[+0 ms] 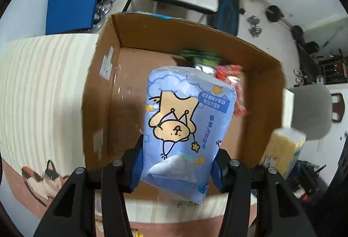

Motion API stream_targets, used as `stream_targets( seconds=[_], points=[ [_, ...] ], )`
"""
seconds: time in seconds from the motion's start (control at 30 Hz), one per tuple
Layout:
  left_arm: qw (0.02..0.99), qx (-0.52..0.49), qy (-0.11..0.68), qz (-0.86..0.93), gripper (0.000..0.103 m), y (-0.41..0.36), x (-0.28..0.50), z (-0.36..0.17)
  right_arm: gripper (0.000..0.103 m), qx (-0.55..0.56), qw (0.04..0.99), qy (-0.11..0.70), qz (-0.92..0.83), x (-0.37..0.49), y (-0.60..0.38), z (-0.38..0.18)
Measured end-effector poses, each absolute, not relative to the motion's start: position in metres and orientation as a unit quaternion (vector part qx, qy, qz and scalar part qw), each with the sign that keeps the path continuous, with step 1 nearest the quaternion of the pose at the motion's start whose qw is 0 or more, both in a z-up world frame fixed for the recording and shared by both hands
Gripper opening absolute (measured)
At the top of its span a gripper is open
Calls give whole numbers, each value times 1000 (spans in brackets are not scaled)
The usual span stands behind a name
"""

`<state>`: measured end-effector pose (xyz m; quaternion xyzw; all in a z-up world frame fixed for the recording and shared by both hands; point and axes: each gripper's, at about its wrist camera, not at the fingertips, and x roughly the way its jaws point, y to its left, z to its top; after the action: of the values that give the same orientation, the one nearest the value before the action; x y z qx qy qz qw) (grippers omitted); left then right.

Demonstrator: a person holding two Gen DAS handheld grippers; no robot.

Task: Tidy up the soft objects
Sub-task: 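Place the blue cat pack in the box with the left tool while the right tool places the yellow-white box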

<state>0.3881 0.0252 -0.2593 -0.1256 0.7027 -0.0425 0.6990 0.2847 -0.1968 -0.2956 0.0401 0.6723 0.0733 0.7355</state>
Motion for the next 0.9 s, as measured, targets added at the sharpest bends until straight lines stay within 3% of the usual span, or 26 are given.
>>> stream_targets(
  seconds=[0.23, 0.63, 0.77, 0.87, 0.9],
  points=[
    [666, -100, 739, -30, 49, 23, 430, -306, 66, 33, 701, 710, 62, 300, -199, -356],
    [662, -66, 746, -27, 51, 20, 456, -327, 66, 19, 677, 735, 44, 301, -197, -412],
    [656, -58, 752, -31, 57, 19, 463, -330, 66, 24, 676, 736, 39, 301, -201, -411],
    [666, -42, 744, -34, 75, 15, 465, -325, 68, 26, 677, 735, 38, 300, -205, -405],
    [666, -51, 744, -36, 76, 16, 464, -323, 70, 28, 679, 733, 37, 301, -205, -401]
  ],
)
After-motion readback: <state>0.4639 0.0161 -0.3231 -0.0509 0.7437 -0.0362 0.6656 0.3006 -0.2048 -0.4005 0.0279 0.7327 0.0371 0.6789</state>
